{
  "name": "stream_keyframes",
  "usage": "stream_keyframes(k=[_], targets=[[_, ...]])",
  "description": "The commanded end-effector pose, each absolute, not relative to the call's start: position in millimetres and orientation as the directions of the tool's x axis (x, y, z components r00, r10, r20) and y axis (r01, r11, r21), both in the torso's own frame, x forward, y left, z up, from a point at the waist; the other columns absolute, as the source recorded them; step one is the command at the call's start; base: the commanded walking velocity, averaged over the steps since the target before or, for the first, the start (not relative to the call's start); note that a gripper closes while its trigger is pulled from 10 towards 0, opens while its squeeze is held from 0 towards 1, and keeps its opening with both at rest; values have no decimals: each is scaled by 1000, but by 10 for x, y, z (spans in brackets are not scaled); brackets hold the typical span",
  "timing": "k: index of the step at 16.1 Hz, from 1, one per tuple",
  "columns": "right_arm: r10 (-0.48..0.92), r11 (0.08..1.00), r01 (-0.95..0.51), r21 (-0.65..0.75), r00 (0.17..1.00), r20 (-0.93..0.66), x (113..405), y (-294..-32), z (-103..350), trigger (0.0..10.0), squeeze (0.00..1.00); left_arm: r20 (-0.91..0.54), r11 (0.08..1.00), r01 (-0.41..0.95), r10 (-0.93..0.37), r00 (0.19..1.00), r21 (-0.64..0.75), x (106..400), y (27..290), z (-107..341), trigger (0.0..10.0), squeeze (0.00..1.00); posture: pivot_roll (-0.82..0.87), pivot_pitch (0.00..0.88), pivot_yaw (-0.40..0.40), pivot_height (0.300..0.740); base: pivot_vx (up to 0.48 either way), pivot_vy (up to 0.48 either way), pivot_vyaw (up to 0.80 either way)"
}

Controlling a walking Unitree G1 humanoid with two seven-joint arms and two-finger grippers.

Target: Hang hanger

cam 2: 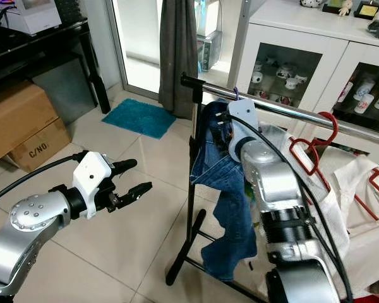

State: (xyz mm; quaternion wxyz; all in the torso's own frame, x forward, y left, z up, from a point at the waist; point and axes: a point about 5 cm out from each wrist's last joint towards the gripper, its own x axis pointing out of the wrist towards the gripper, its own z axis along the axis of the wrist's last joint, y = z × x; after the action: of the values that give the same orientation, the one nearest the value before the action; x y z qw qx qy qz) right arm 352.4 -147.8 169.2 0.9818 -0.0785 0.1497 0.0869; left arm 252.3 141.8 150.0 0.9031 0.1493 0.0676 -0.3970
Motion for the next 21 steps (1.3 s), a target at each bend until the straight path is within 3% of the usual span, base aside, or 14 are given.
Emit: stream_keyframes(k=[1,2,3,4,21], targets=[[133,979,-170,-116,951,-278,3577,-1487,1756,9804,0,-243,631,743,-702,669,221,2525,1402,1495,10000,0,-125,8,-1,740,0,0,0],[128,981,-163,-108,953,-274,3593,-1485,1760,9804,0,-243,631,743,-702,669,222,2526,1404,1495,10000,0,-125,8,-1,740,0,0,0],[109,985,-141,-98,953,-282,3641,-1488,1731,863,0,-244,630,744,-702,669,224,2529,1400,1491,10000,0,-123,1,-2,740,0,0,0],[105,986,-137,-97,953,-285,3648,-1489,1722,0,0,-244,630,744,-702,669,224,2529,1399,1491,10000,0,-123,1,-2,740,0,0,0],[56,992,-84,-90,959,-277,3786,-1525,1624,0,0,-244,623,746,-705,666,236,2522,1365,1461,10000,0,-127,0,-10,740,0,0,0]])
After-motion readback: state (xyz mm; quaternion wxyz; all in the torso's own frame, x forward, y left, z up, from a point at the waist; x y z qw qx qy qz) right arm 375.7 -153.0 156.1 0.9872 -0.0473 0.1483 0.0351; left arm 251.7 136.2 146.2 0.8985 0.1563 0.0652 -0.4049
